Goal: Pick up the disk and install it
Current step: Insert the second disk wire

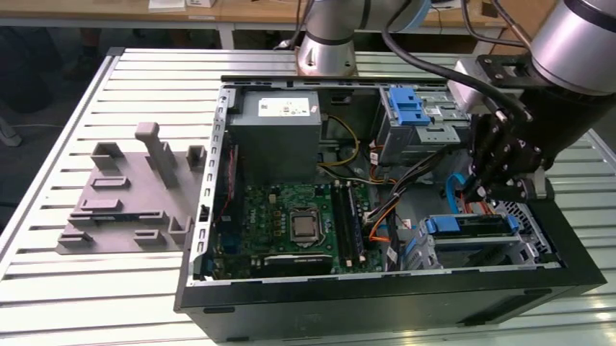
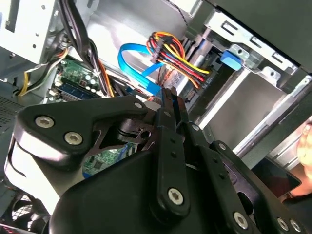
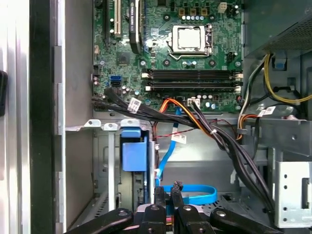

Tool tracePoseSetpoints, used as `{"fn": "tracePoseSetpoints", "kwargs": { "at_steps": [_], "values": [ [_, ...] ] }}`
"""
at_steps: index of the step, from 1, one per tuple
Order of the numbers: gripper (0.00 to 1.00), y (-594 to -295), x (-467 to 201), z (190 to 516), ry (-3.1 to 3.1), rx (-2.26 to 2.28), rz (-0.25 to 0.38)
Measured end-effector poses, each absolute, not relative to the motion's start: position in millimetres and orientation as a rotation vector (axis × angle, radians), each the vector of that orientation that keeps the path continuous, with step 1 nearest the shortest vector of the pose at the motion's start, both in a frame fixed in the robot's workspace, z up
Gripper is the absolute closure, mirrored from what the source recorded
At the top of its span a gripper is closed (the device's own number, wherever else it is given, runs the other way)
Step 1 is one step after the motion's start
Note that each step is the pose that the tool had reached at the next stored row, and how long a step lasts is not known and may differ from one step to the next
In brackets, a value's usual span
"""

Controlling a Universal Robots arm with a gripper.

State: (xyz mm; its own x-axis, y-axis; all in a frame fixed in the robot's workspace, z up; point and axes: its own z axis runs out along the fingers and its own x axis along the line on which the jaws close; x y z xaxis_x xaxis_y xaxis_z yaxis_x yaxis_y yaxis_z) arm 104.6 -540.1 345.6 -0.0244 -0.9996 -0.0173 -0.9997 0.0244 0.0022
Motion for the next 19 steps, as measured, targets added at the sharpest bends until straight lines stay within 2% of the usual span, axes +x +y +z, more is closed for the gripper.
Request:
{"fn": "tracePoseSetpoints", "kwargs": {
  "at_steps": [10, 19],
  "values": [
    [0.84, -557, 105, 344, 2.238, -2.186, 0.019],
    [0.84, -559, 105, 340, 2.222, -2.19, 0.007]
  ]
}}
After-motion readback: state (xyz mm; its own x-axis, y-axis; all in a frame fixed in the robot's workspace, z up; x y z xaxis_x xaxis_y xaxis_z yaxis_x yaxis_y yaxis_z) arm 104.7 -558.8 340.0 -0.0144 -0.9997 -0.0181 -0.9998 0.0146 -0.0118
